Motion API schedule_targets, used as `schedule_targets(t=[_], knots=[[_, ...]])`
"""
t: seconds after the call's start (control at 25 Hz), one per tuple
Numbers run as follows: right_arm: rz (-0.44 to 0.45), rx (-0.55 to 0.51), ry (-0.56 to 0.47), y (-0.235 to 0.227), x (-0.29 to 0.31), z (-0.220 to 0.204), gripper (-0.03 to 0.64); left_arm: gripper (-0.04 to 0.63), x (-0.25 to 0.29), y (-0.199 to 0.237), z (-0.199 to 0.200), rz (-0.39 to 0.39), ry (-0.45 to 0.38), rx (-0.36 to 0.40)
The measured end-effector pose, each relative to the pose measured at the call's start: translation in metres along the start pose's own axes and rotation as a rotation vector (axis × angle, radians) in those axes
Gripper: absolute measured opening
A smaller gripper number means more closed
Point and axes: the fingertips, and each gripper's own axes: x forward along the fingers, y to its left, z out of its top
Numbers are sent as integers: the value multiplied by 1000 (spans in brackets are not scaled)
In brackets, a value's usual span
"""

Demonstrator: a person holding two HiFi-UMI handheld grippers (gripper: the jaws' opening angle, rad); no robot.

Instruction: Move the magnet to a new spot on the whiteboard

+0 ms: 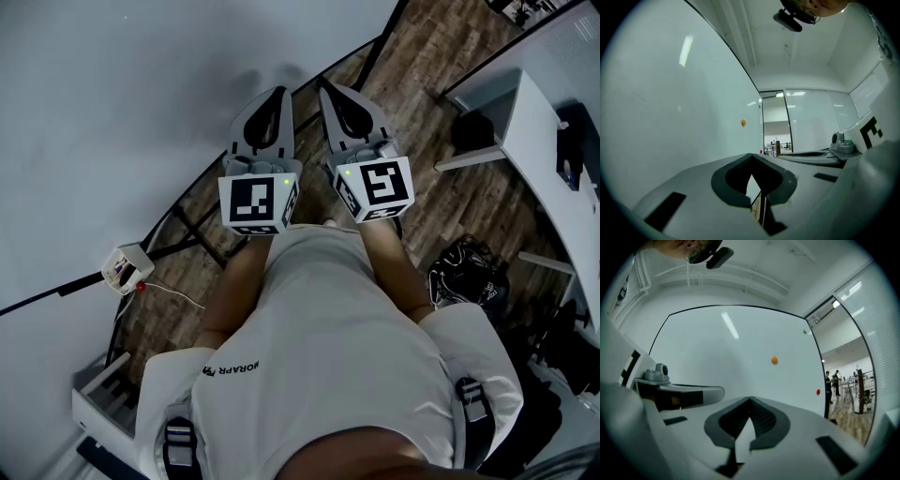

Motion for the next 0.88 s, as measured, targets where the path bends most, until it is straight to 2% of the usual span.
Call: schedule_targets(t=[0.88], knots=[[-1, 10, -5, -3, -9, 0, 13, 0, -6, -9, -1, -11, 6, 5]])
